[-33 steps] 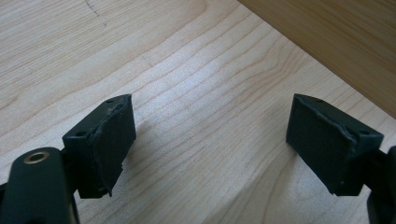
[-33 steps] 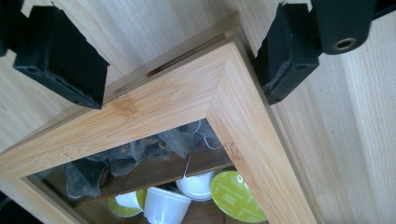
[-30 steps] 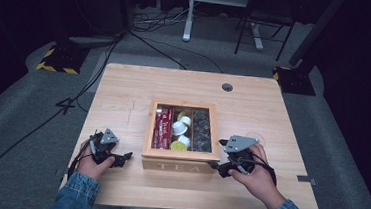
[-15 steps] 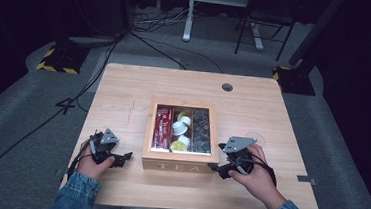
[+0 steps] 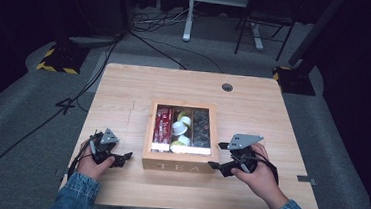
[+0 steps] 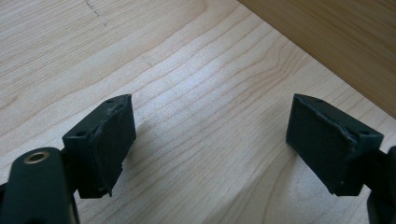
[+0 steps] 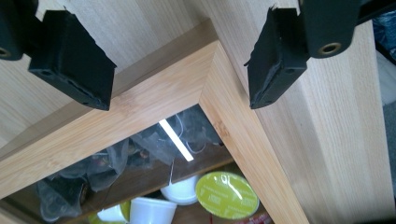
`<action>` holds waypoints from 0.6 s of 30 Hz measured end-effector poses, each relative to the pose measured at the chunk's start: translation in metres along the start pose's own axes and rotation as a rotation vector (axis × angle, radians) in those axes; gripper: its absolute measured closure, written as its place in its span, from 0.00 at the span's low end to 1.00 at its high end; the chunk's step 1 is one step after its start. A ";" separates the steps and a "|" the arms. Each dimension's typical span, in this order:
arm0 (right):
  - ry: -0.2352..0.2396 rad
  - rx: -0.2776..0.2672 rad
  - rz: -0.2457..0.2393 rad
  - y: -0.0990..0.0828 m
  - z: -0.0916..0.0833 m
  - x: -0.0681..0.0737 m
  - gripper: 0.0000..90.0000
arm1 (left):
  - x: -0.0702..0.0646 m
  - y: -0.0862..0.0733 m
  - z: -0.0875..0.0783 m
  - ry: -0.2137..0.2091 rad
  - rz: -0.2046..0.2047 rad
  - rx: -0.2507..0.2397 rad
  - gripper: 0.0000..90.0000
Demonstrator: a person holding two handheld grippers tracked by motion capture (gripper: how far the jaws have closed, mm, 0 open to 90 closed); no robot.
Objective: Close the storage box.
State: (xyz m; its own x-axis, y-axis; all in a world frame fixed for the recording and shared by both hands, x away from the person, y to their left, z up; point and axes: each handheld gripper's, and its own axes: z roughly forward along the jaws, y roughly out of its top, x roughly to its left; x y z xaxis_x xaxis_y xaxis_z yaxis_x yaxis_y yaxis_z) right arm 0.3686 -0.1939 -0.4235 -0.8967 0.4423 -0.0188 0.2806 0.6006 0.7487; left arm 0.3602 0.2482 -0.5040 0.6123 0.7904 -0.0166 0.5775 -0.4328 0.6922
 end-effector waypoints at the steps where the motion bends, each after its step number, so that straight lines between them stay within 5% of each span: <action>1: 0.001 -0.006 0.003 0.001 -0.002 0.000 0.26 | 0.000 0.000 0.000 0.002 0.000 0.000 0.18; 10: -0.045 -0.090 0.020 0.011 -0.030 -0.015 0.25 | -0.001 -0.007 -0.006 0.015 -0.020 -0.002 0.18; 18: -0.063 -0.100 0.041 0.007 -0.049 -0.030 0.20 | 0.000 -0.010 -0.010 0.020 -0.027 -0.001 0.18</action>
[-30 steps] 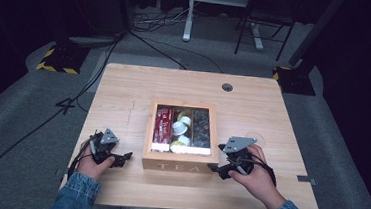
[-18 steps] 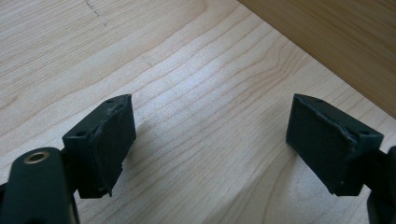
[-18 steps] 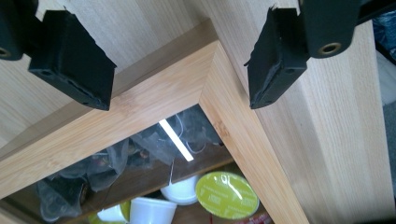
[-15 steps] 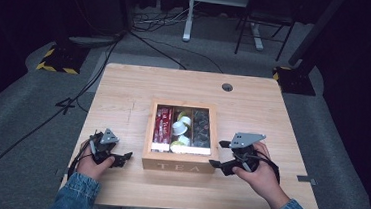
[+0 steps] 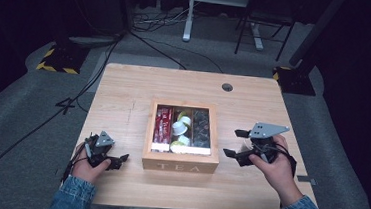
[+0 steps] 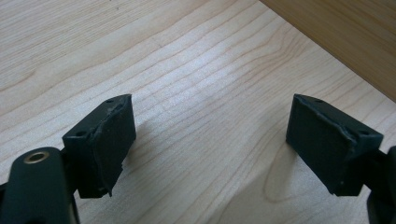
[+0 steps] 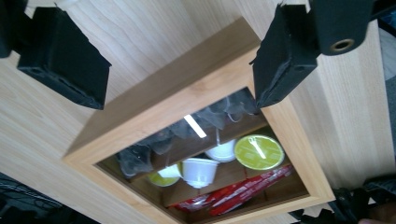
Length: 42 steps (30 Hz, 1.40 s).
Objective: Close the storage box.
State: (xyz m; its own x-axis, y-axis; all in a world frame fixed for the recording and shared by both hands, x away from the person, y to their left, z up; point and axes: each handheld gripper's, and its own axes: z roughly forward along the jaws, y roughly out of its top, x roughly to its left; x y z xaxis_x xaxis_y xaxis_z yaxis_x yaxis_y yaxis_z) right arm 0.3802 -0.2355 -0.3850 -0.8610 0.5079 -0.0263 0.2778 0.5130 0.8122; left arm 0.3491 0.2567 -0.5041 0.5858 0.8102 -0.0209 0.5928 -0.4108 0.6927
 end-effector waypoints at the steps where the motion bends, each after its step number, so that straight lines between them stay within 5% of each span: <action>1: -0.006 0.000 0.003 -0.001 -0.002 -0.003 0.18 | 0.000 0.000 0.000 0.000 -0.001 -0.001 0.18; 22: -0.214 0.058 0.200 -0.053 -0.062 -0.067 0.18 | 0.011 0.002 0.001 0.013 -0.015 0.004 0.18; 35: -0.296 0.156 0.256 -0.096 -0.065 -0.098 0.22 | 0.011 0.002 0.001 0.014 -0.014 0.005 0.18; 42: -0.294 0.188 0.283 -0.118 -0.060 -0.105 0.22 | 0.011 0.002 0.001 0.014 -0.013 0.005 0.18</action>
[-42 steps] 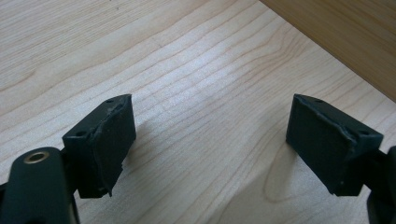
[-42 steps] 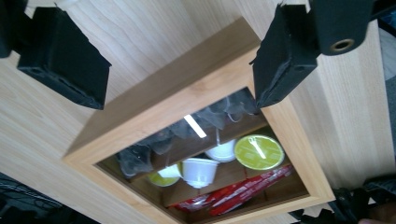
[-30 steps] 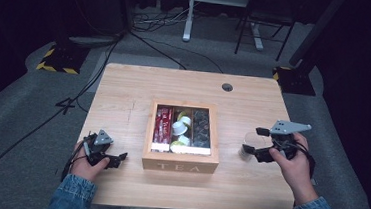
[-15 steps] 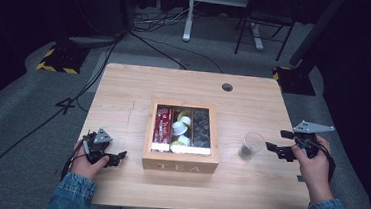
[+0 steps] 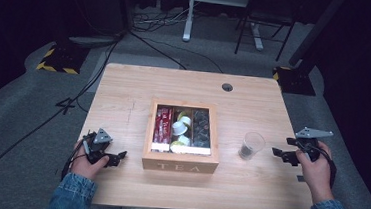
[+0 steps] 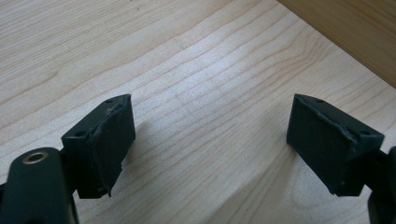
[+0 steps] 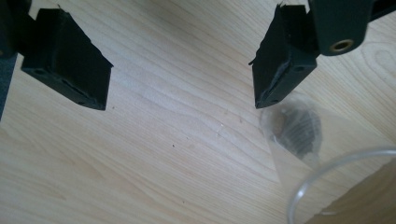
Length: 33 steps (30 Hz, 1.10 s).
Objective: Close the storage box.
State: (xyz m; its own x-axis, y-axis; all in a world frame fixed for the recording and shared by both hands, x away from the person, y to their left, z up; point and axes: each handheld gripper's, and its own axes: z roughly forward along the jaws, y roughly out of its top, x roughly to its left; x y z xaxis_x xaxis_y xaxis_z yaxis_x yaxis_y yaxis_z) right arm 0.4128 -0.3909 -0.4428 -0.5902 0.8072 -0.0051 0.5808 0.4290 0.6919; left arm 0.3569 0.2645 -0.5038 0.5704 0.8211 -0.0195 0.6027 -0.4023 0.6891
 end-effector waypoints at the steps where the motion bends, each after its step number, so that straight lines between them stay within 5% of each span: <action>1: 0.002 0.003 0.006 -0.002 0.001 -0.001 0.22 | 0.000 0.000 0.000 0.000 -0.001 0.000 0.18; 9: 0.036 -0.003 0.057 -0.020 0.018 -0.004 0.21 | 0.000 0.000 0.000 -0.002 -0.004 0.000 0.18; 29: 0.018 -0.022 0.046 -0.044 0.034 0.008 0.18 | 0.000 0.001 0.001 -0.002 -0.002 0.001 0.17; 33: -0.016 -0.025 0.040 -0.045 0.035 0.010 0.17 | 0.000 0.001 0.001 -0.002 -0.002 0.001 0.17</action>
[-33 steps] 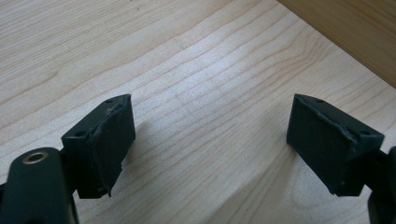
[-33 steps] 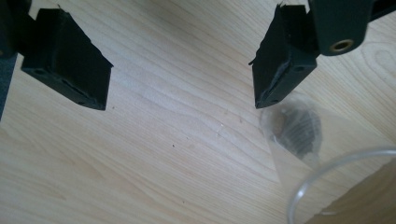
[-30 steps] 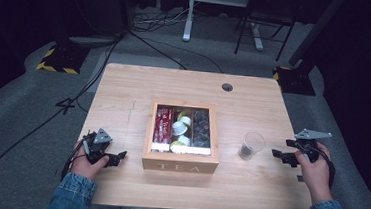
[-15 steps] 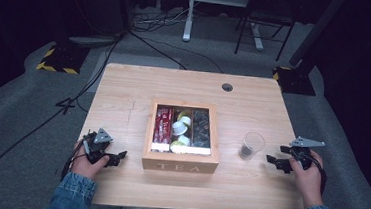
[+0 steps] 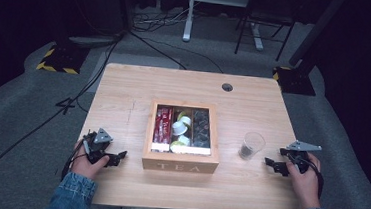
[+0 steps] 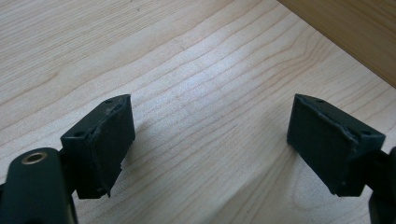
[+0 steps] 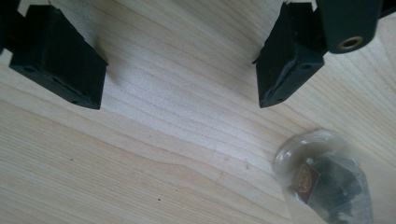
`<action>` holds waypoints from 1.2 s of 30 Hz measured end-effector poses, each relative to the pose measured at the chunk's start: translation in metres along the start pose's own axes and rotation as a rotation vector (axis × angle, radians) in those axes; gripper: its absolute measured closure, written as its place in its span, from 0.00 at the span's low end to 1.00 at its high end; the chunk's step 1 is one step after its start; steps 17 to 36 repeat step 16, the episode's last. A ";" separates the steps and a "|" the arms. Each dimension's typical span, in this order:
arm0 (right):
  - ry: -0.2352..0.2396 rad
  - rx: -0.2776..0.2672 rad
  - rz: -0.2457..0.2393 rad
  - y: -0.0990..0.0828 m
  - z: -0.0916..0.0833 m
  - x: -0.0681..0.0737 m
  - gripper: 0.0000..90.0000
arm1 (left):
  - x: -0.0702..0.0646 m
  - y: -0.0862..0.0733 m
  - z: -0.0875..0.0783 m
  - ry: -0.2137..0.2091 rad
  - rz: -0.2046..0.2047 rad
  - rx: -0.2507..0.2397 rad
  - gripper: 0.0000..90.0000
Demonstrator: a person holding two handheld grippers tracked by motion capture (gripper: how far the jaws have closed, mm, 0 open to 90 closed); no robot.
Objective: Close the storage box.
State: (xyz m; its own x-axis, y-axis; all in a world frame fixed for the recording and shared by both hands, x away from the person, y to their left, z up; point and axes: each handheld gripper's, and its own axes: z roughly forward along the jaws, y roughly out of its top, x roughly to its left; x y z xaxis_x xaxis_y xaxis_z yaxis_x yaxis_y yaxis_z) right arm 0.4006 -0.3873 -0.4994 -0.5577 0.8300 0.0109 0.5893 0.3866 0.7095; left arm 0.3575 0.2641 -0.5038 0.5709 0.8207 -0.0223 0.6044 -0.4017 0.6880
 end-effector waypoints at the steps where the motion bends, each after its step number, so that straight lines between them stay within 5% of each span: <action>1: -0.012 -0.002 -0.004 0.000 0.001 0.000 0.16 | 0.000 0.000 0.000 0.000 0.001 -0.001 0.17; 6: -0.046 -0.023 0.018 -0.002 0.004 0.002 0.10 | 0.000 0.000 0.001 0.000 0.003 -0.003 0.17; 36: -0.046 -0.024 0.018 -0.002 0.005 0.002 0.10 | 0.000 0.000 0.001 0.002 0.002 -0.005 0.17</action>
